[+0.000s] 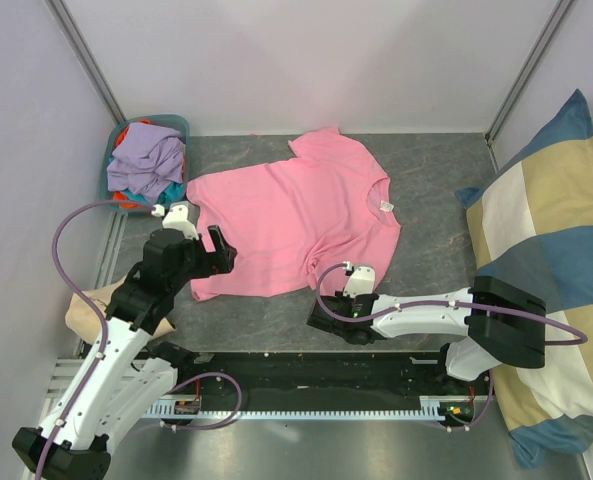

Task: Fold and stack the t-shirts
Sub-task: Flatten the tshirt out

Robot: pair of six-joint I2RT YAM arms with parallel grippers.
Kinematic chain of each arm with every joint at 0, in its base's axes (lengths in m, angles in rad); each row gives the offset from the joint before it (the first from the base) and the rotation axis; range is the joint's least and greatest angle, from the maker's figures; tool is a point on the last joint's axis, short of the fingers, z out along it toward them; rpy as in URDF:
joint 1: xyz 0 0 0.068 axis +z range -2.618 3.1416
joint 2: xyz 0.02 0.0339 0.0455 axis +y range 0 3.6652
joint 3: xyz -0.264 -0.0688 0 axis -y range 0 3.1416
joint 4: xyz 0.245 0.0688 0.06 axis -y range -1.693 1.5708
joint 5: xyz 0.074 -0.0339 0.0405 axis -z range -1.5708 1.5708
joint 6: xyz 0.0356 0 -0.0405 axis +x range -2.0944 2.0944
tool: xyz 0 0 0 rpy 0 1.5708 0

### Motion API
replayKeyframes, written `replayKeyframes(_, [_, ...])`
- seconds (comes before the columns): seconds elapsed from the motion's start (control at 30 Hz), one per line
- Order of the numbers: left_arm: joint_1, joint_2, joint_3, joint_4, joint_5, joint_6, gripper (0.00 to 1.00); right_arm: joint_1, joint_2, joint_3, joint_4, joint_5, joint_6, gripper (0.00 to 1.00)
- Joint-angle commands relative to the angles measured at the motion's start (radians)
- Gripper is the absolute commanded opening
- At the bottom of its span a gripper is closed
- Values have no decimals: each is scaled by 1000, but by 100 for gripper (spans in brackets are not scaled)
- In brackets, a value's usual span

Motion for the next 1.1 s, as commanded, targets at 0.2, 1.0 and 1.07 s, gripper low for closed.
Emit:
replayKeyframes(0.2, [0,193,130,-118,75,-39,100,11,-17,15,-43,-27,31,0])
replayKeyframes(1.0, [-60,102,-97,-276,-370,-473,90,5,-78,34,18,-9,-127,0])
replayKeyframes(1.07, [-60,93,-124,-284,-388,-559,88,5,-81,40,20,-10,-137,0])
